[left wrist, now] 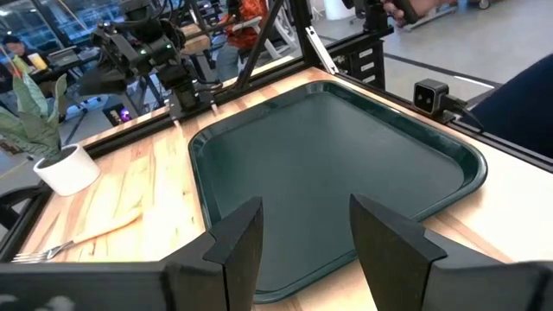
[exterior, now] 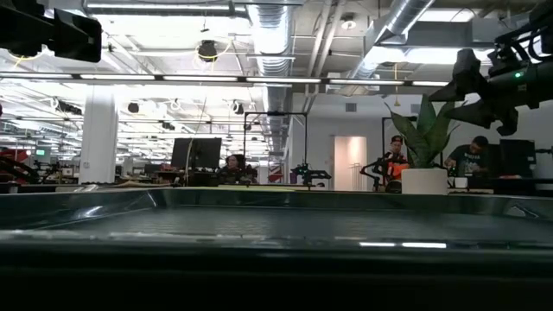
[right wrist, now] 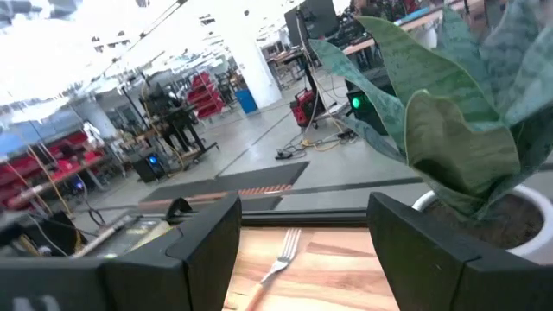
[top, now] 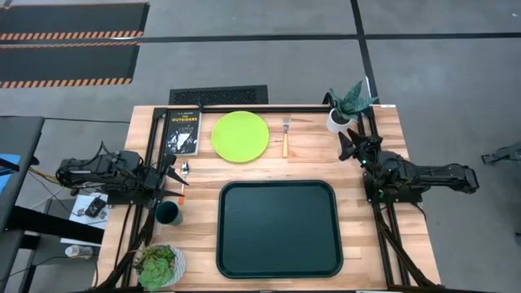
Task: Pick and place plate/cup/fork/spoon on tray
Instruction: Put the light green plate on the bottom right of the black serving tray
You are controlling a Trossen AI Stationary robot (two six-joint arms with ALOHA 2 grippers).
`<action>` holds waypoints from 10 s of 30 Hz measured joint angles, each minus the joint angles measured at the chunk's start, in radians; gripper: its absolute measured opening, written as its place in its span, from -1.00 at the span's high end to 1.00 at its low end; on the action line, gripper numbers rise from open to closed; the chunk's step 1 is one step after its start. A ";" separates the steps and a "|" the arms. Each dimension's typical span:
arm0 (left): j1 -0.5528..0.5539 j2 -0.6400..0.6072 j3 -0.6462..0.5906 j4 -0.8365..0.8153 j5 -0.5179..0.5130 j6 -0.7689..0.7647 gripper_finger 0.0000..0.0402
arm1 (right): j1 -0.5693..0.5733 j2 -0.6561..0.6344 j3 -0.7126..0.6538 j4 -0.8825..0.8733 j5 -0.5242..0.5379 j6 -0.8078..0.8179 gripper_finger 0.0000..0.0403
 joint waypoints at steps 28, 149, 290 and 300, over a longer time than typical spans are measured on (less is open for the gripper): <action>0.000 0.000 0.000 0.005 -0.026 -0.011 0.18 | -0.011 0.000 0.000 -0.013 0.002 -0.125 -0.37; -0.491 0.908 0.441 -0.749 -0.303 -0.963 -0.53 | 0.047 0.008 0.000 -0.057 -0.387 0.293 -0.37; 0.954 1.830 0.649 0.293 0.089 -0.685 0.98 | 0.046 0.008 0.000 -0.035 -0.300 0.186 -0.37; 0.953 1.710 0.643 0.271 0.069 -0.706 1.00 | 0.045 0.008 0.000 -0.044 -0.259 0.186 -0.37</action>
